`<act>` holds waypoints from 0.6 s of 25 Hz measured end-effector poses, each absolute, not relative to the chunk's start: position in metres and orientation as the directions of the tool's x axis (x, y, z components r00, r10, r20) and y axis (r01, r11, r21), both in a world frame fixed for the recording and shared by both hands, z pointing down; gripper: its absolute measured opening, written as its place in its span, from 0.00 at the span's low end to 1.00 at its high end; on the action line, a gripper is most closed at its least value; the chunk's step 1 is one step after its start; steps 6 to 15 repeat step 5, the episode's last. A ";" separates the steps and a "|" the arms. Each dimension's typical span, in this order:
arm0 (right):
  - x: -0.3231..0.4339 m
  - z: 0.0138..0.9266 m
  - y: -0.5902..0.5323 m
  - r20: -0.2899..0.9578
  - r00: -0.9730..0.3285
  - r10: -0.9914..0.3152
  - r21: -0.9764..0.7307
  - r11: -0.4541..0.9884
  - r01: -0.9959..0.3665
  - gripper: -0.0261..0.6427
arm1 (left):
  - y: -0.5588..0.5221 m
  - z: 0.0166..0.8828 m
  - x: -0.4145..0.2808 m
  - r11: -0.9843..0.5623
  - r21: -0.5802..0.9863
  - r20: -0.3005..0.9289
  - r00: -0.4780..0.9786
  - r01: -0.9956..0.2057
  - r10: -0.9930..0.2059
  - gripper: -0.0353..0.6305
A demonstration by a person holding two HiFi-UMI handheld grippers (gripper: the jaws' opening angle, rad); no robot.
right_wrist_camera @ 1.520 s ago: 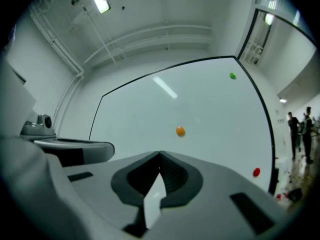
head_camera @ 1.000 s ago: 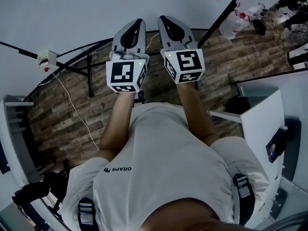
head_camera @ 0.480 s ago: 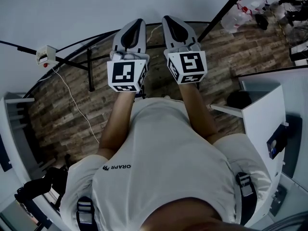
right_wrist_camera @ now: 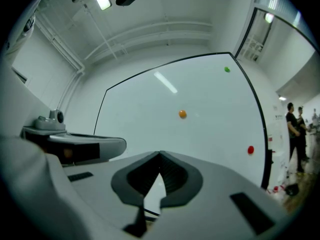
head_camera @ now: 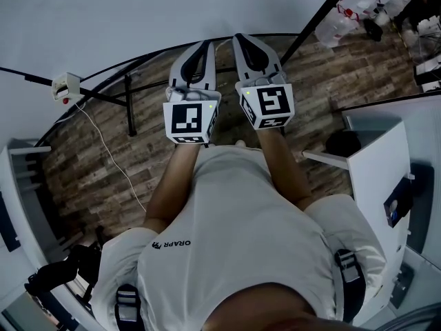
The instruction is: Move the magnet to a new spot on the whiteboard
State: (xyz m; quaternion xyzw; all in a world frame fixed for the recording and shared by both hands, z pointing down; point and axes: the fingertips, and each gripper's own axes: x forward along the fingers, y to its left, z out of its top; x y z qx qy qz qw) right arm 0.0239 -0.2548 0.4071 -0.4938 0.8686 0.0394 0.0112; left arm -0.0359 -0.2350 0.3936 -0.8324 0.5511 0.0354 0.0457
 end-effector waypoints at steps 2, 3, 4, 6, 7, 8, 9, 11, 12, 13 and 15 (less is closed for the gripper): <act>0.027 0.407 -0.253 -0.061 -0.509 -0.859 0.056 0.506 -0.860 0.06 | -0.234 0.395 -0.035 -0.383 -0.033 -0.110 0.384 -0.923 -0.917 0.06; 0.028 0.407 -0.253 -0.062 -0.509 -0.859 0.056 0.506 -0.861 0.06 | -0.234 0.395 -0.035 -0.380 -0.032 -0.110 0.381 -0.925 -0.918 0.06; 0.029 0.407 -0.252 -0.063 -0.509 -0.859 0.056 0.506 -0.861 0.06 | -0.234 0.395 -0.034 -0.377 -0.031 -0.110 0.378 -0.926 -0.919 0.06; 0.029 0.407 -0.253 -0.064 -0.509 -0.858 0.056 0.506 -0.861 0.06 | -0.234 0.395 -0.034 -0.373 -0.030 -0.110 0.374 -0.927 -0.921 0.06; 0.029 0.407 -0.253 -0.064 -0.509 -0.858 0.056 0.506 -0.861 0.06 | -0.234 0.395 -0.034 -0.373 -0.030 -0.110 0.374 -0.927 -0.921 0.06; 0.029 0.407 -0.253 -0.064 -0.509 -0.858 0.056 0.506 -0.861 0.06 | -0.234 0.395 -0.034 -0.373 -0.030 -0.110 0.374 -0.927 -0.921 0.06; 0.029 0.407 -0.253 -0.064 -0.509 -0.858 0.056 0.506 -0.861 0.06 | -0.234 0.395 -0.034 -0.373 -0.030 -0.110 0.374 -0.927 -0.921 0.06; 0.029 0.407 -0.253 -0.064 -0.509 -0.858 0.056 0.506 -0.861 0.06 | -0.234 0.395 -0.034 -0.373 -0.030 -0.110 0.374 -0.927 -0.921 0.06; 0.029 0.407 -0.253 -0.064 -0.509 -0.858 0.056 0.506 -0.861 0.06 | -0.234 0.395 -0.034 -0.373 -0.030 -0.110 0.374 -0.927 -0.921 0.06; 0.029 0.407 -0.253 -0.064 -0.509 -0.858 0.056 0.506 -0.861 0.06 | -0.234 0.395 -0.034 -0.373 -0.030 -0.110 0.374 -0.927 -0.921 0.06; 0.029 0.407 -0.253 -0.064 -0.509 -0.858 0.056 0.506 -0.861 0.06 | -0.234 0.395 -0.034 -0.373 -0.030 -0.110 0.374 -0.927 -0.921 0.06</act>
